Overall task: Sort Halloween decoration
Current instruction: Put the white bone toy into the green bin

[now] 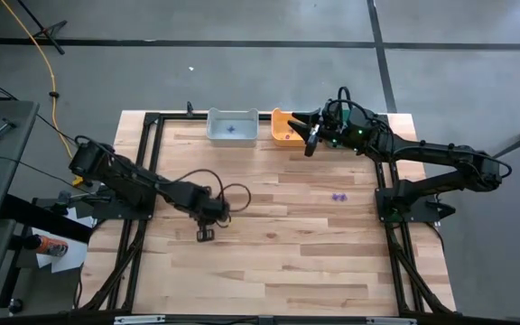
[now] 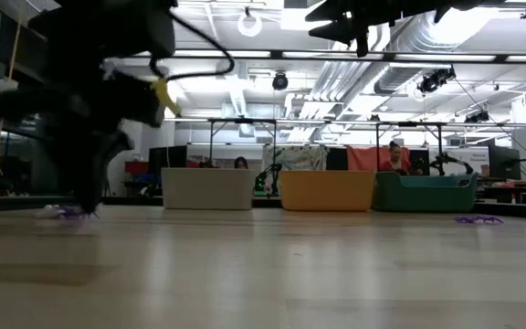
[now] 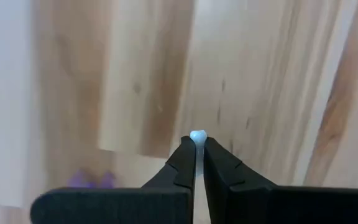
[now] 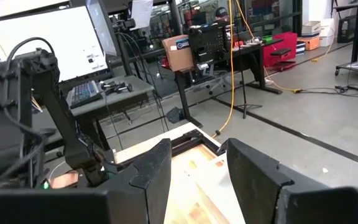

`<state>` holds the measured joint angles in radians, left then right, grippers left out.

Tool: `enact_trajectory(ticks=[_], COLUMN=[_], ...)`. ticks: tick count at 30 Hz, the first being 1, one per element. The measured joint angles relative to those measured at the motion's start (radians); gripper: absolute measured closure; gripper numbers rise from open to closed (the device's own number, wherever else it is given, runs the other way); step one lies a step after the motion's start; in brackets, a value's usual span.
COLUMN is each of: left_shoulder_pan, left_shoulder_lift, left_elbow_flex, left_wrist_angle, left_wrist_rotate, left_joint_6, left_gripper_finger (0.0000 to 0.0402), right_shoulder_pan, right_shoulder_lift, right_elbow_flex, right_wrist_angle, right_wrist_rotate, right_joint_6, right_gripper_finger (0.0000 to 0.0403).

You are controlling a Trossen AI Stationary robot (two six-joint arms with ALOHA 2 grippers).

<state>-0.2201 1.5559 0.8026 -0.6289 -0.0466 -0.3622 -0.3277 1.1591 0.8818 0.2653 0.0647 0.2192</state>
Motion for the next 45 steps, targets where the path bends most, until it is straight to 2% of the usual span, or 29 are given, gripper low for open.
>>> enact_trajectory(ticks=[6, 9, 17, 20, 24, 28, 37, 41, 45], left_shoulder_pan=[0.106, 0.175, 0.388, 0.46, 0.523, 0.551, 0.501, 0.479, 0.472], left_shoulder_lift=[-0.093, -0.154, -0.32, -0.366, -0.404, -0.409, -0.409, -0.409, -0.409], left_elbow_flex=[0.001, 0.001, 0.004, 0.005, 0.006, 0.006, 0.006, 0.006, 0.006], left_wrist_angle=[0.037, 0.117, 0.541, 0.72, 0.94, 1.075, 1.108, 1.108, 1.108], left_wrist_rotate=[0.009, 0.012, 0.021, 0.085, 0.186, 0.253, 0.257, 0.254, 0.252], left_joint_6=[0.028, 0.053, 0.062, 0.059, 0.076, 0.084, 0.05, 0.051, 0.051], left_gripper_finger=[0.0401, 0.0401, 0.0401, 0.0401, 0.0401, 0.0401, 0.0401, 0.0401, 0.0401], right_shoulder_pan=[0.0, 0.0, 0.0, 0.0, 0.0, 0.003, 0.037, 0.054, 0.056], right_shoulder_lift=[0.0, 0.0, 0.0, 0.0, 0.0, 0.0, 0.0, 0.0, 0.0], right_elbow_flex=[0.0, 0.0, 0.0, 0.0, 0.0, 0.0, 0.0, 0.0, 0.0], right_wrist_angle=[0.0, 0.0, 0.002, 0.013, 0.039, 0.055, 0.068, 0.069, 0.069], right_wrist_rotate=[0.0, 0.0, -0.007, -0.063, -0.188, -0.309, -0.313, -0.313, -0.313], right_joint_6=[0.0, 0.0, 0.054, 0.081, 0.085, 0.03, -0.019, -0.071, -0.092], right_gripper_finger=[0.0251, 0.0251, 0.0251, 0.0251, 0.0251, 0.0251, 0.0261, 0.0304, 0.0378])
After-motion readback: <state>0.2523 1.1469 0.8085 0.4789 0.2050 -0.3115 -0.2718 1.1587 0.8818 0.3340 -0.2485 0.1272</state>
